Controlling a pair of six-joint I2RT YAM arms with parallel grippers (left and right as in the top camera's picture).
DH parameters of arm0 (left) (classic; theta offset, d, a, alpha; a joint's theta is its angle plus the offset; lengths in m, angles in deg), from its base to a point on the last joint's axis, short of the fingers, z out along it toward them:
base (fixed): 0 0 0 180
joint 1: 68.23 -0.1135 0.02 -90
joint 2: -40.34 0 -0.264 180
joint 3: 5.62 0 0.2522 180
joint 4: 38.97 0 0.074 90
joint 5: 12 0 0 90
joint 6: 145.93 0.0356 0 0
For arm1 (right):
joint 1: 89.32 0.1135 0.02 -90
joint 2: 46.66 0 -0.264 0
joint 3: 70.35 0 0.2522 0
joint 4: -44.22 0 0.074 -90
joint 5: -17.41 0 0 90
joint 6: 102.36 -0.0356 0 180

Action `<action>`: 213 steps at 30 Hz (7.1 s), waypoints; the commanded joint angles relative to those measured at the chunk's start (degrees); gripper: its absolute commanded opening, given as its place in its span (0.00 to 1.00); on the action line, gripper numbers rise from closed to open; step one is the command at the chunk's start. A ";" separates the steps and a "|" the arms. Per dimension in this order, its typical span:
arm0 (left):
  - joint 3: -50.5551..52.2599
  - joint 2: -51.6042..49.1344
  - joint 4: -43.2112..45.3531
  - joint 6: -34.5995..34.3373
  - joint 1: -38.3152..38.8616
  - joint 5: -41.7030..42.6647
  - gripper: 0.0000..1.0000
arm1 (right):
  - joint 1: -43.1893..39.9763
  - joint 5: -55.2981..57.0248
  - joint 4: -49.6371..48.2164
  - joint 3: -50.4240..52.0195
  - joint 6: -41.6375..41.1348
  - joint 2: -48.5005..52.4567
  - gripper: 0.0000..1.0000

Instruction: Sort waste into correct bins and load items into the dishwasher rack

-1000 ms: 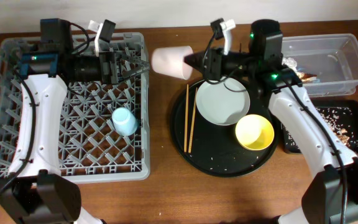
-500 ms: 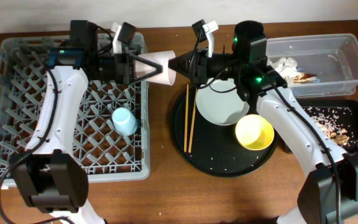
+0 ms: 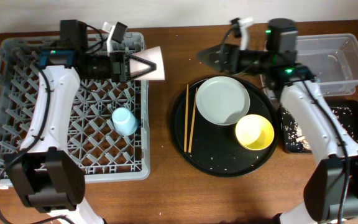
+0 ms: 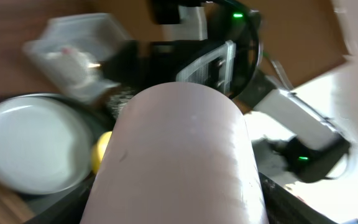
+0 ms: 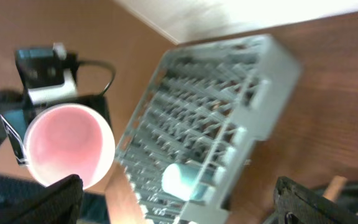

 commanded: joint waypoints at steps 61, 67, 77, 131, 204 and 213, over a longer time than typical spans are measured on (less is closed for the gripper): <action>-33.88 -10.51 -20.76 -11.58 10.91 -65.85 0.98 | 7.89 64.83 46.18 13.68 8.94 -5.46 0.24; -33.88 -14.19 -20.76 -12.96 10.95 -64.81 0.98 | 9.11 59.12 41.97 13.16 13.44 -5.60 0.39; -33.88 -20.52 -21.35 -16.37 22.91 -62.66 0.81 | -10.23 50.21 52.17 -6.19 11.50 -5.92 0.62; -72.37 -28.15 -38.14 -21.79 20.13 -92.48 0.01 | -18.18 53.27 55.54 -6.16 12.61 -5.92 0.94; -68.48 -49.53 -34.36 -25.81 24.63 -137.33 0.30 | -18.18 54.77 52.11 -5.92 12.59 -5.79 0.98; -69.94 -44.78 -36.30 -22.14 24.26 -121.48 0.99 | -18.18 54.73 52.11 -5.92 12.57 -5.79 0.98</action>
